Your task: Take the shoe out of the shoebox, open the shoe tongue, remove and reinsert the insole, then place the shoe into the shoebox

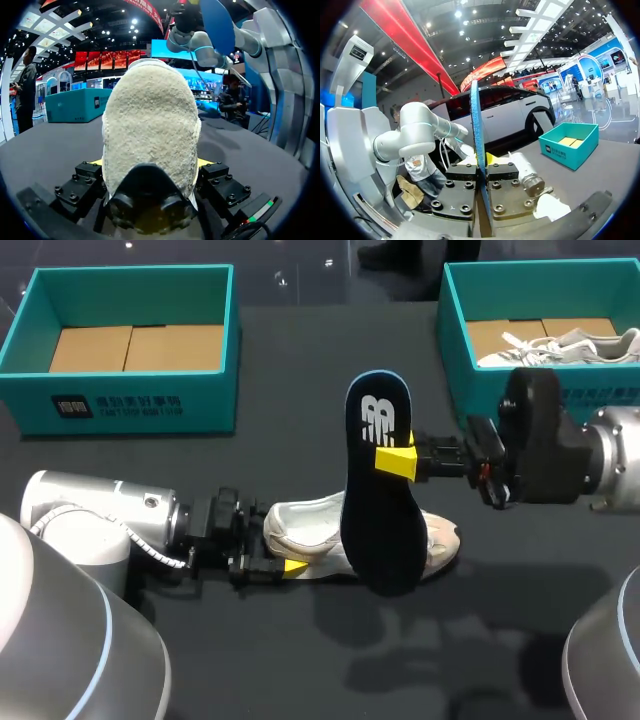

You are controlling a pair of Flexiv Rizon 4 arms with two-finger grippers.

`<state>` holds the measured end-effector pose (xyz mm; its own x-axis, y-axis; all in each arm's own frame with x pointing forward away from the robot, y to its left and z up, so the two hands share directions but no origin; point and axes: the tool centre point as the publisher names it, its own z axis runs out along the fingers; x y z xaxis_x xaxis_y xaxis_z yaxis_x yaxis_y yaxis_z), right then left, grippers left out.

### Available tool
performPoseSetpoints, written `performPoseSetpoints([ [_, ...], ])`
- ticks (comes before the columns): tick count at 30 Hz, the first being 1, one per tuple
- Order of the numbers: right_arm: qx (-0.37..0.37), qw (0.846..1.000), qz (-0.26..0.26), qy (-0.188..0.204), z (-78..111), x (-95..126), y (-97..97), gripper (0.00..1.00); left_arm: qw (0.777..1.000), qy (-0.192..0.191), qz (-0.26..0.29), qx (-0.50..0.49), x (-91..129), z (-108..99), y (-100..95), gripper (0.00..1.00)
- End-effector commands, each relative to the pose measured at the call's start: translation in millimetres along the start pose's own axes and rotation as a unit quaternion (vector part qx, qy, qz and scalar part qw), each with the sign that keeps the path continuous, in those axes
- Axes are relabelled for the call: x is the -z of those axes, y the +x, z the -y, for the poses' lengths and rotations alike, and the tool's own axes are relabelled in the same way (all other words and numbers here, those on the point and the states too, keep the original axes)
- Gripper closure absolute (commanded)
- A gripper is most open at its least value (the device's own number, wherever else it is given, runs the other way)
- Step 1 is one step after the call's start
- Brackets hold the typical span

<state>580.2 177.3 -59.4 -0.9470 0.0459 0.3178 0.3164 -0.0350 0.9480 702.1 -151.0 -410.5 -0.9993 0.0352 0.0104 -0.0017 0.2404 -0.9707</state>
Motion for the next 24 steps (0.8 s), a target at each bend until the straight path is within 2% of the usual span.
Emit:
performPoseSetpoints([
  [1, -0.004, 1.0, -0.003, 0.006, -1.5, 4, 3.6, 1.0, 1.0, 0.0, 0.0, 0.0, 0, -1, 0.6, 1.0],
  [12, -0.004, 1.0, -0.003, 0.006, -1.5, 4, 3.6, 1.0, 1.0, -0.004, 0.0, -0.002, 0, -1, 0.6, 0.99],
  [13, -0.004, 1.0, -0.003, 0.006, -1.5, 4, 3.6, 1.0, 1.0, -0.005, 0.0, -0.003, 0, 0, 0.7, 0.8],
  [14, -0.004, 1.0, -0.003, 0.006, -1.5, 4, 3.6, 1.0, 1.0, -0.007, 0.0, -0.002, 1, 0, 0.7, 0.52],
  [15, -0.004, 1.0, -0.003, 0.006, -1.5, 4, 3.6, 1.0, 1.0, -0.011, 0.001, -0.001, 2, 0, 0.6, 0.05],
  [16, -0.004, 1.0, -0.003, 0.006, -1.5, 4, 3.6, 1.0, 1.0, -0.017, 0.003, -0.002, 2, 1, 0.4, 0.0],
  [24, -0.004, 1.0, -0.003, 0.006, -1.5, 4, 3.6, 1.0, 0.998, -0.057, 0.01, -0.01, 12, 7, -0.9, 0.0],
])
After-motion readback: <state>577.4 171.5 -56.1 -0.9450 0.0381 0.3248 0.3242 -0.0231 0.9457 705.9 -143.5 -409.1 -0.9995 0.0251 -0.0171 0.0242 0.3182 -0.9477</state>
